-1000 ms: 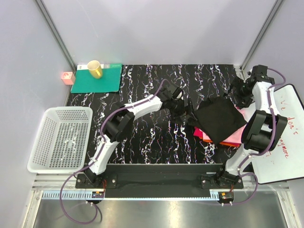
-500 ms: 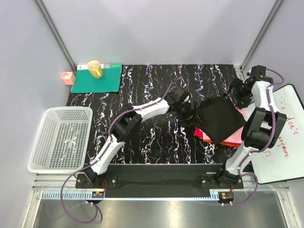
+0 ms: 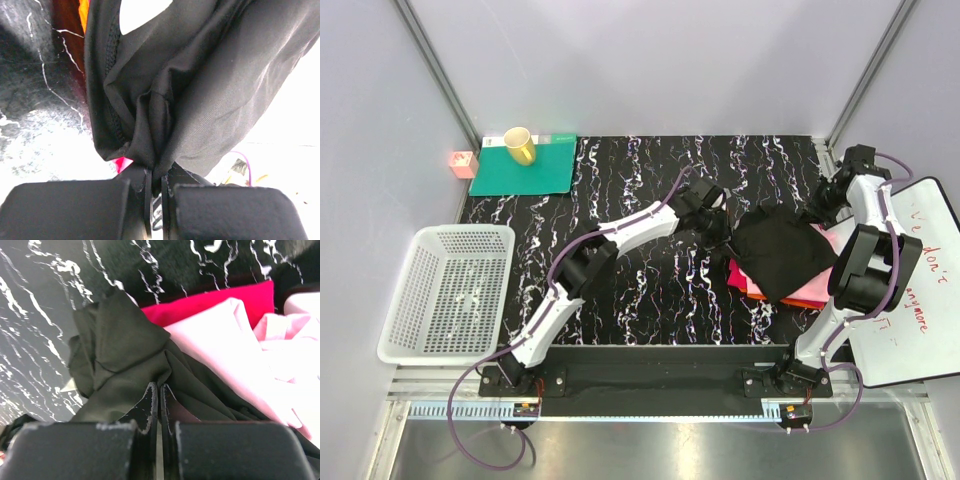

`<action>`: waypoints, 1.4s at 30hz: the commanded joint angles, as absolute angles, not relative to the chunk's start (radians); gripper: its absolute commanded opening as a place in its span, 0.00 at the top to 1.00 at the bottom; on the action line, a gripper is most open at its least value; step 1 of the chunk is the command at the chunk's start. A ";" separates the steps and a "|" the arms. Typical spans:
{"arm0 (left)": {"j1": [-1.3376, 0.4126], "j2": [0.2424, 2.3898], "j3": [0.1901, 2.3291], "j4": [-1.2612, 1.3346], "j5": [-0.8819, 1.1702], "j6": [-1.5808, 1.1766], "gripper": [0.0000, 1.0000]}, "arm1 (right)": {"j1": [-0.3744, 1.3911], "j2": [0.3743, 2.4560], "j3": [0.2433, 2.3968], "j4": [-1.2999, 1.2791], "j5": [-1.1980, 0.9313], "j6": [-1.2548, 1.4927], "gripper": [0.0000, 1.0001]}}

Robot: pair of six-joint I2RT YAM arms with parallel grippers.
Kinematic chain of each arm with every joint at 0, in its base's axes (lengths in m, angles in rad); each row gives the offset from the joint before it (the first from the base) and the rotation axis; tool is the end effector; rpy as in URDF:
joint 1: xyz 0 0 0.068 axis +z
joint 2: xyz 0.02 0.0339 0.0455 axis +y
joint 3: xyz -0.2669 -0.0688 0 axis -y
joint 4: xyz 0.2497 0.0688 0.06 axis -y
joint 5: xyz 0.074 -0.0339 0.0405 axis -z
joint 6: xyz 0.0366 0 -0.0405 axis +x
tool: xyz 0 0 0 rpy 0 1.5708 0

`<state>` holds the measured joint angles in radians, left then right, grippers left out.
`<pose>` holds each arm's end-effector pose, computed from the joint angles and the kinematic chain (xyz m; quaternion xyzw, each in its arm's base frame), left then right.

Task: Fold and stack the t-shirts
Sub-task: Neatly place the folded tshirt to the corner

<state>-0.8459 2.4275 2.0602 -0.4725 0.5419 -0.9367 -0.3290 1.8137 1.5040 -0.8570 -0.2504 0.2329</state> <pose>0.3483 -0.4217 0.1762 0.0547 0.9033 -0.4250 0.0220 0.3657 -0.1153 0.2530 0.2454 0.9408 0.1126 0.2047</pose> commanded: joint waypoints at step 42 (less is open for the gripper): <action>-0.733 1.979 1.738 -0.581 0.522 -0.572 0.01 | -0.325 1.637 1.562 -0.980 -0.155 0.230 0.12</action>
<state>-0.7578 2.0827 1.7958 -0.5900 0.5602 -0.6460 -0.3290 1.7290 1.5047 -0.9894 -0.0261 0.2443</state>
